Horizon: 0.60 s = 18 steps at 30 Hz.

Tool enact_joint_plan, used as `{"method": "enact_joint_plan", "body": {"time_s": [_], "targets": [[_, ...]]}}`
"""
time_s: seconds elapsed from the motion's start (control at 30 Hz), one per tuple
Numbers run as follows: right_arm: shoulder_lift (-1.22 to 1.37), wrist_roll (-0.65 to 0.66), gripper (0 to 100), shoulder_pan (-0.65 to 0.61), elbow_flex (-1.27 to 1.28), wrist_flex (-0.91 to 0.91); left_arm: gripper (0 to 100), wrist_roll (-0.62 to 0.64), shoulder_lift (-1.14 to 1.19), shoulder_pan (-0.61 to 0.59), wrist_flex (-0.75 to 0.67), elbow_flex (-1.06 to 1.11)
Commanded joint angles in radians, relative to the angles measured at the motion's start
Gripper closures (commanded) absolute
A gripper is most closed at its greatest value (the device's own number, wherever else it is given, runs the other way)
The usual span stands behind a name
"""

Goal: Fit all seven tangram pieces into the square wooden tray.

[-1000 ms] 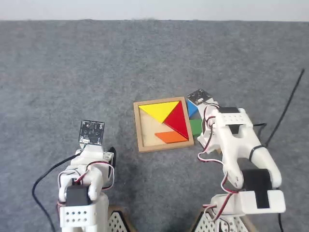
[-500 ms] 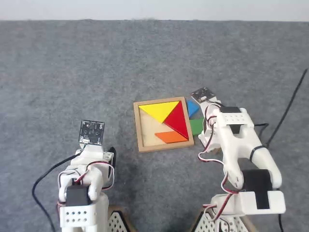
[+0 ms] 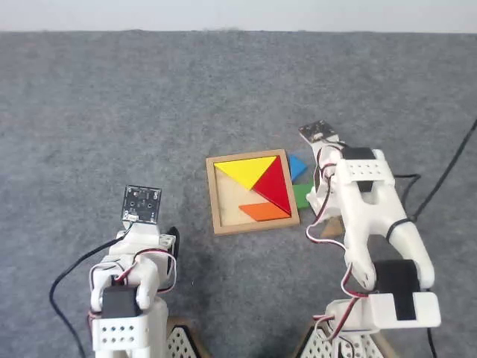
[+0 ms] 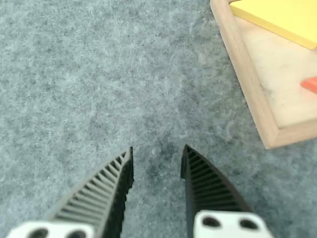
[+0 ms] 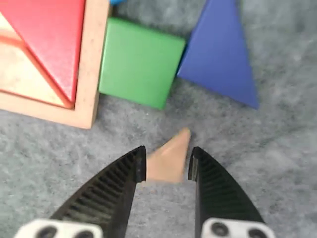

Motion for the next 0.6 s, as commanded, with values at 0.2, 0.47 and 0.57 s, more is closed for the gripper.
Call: {"method": "enact_joint_plan", "body": {"time_s": [0.2, 0.47, 0.57], "targets": [[-0.125, -0.003, 85.8, -0.136, -0.244, 0.173, 85, -0.006, -0.028, 0.002, 0.009, -0.008], [-0.16, -0.284, 79.3, -0.047, 0.089, -0.004, 85, -0.006, -0.028, 0.002, 0.009, -0.008], [-0.153, -0.353, 86.5, 0.002, 0.118, -0.05, 85, -0.006, -0.028, 0.002, 0.009, -0.008]]}}
